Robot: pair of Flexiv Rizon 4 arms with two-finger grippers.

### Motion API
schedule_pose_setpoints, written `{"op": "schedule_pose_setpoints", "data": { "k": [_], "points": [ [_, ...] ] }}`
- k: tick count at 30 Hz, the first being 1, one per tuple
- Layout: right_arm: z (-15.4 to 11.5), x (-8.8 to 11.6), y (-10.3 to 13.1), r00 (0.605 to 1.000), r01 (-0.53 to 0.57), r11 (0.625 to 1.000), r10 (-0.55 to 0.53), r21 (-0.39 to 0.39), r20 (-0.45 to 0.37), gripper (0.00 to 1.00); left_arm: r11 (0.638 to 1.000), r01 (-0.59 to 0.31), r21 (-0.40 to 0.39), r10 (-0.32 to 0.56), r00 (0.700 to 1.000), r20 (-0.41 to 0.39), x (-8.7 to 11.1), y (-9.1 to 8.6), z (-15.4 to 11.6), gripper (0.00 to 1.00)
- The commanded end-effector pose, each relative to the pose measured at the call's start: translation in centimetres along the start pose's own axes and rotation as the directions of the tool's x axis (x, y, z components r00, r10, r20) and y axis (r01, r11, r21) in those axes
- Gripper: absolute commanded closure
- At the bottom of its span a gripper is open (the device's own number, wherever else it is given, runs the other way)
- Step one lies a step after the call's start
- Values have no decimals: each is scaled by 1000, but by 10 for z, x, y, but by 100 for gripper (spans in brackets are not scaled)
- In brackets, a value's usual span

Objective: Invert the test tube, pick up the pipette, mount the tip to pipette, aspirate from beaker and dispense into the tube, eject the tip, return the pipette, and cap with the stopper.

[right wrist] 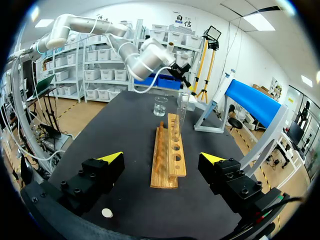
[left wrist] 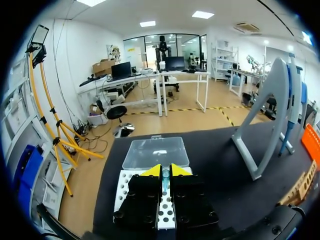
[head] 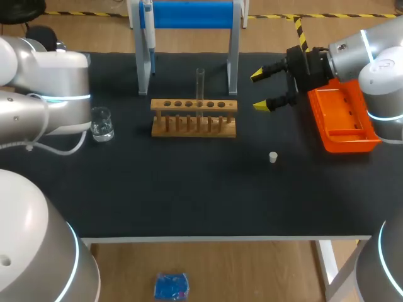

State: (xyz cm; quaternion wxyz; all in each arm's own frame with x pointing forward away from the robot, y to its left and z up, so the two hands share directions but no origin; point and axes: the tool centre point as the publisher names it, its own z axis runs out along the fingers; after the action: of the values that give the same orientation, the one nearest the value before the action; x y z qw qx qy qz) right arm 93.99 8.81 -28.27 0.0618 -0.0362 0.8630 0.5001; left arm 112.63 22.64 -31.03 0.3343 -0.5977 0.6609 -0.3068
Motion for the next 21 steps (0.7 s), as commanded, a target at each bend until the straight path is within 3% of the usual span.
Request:
{"op": "schedule_pose_setpoints", "data": {
  "k": [1, 7, 14, 18, 21],
  "points": [
    [-1, 0, 0, 1000, 0, 1000, 0, 2, 0, 0, 1000, -5, 5, 5, 1000, 1, 2, -6, -11, 100],
    [-1, 0, 0, 1000, 0, 1000, 0, 2, 0, 0, 999, -25, 38, 25, 1000, 4, 6, -20, -27, 100],
    [-1, 0, 0, 1000, 0, 1000, 0, 2, 0, 0, 989, -128, 67, 135, 985, -111, 27, -46, -70, 100],
    [-1, 0, 0, 1000, 0, 1000, 0, 2, 0, 0, 972, -219, 84, 233, 948, -219, 49, -53, -101, 100],
    [-1, 0, 0, 1000, 0, 1000, 0, 2, 0, 0, 952, -292, 95, 307, 899, -313, 70, -52, -129, 100]
  ]
}}
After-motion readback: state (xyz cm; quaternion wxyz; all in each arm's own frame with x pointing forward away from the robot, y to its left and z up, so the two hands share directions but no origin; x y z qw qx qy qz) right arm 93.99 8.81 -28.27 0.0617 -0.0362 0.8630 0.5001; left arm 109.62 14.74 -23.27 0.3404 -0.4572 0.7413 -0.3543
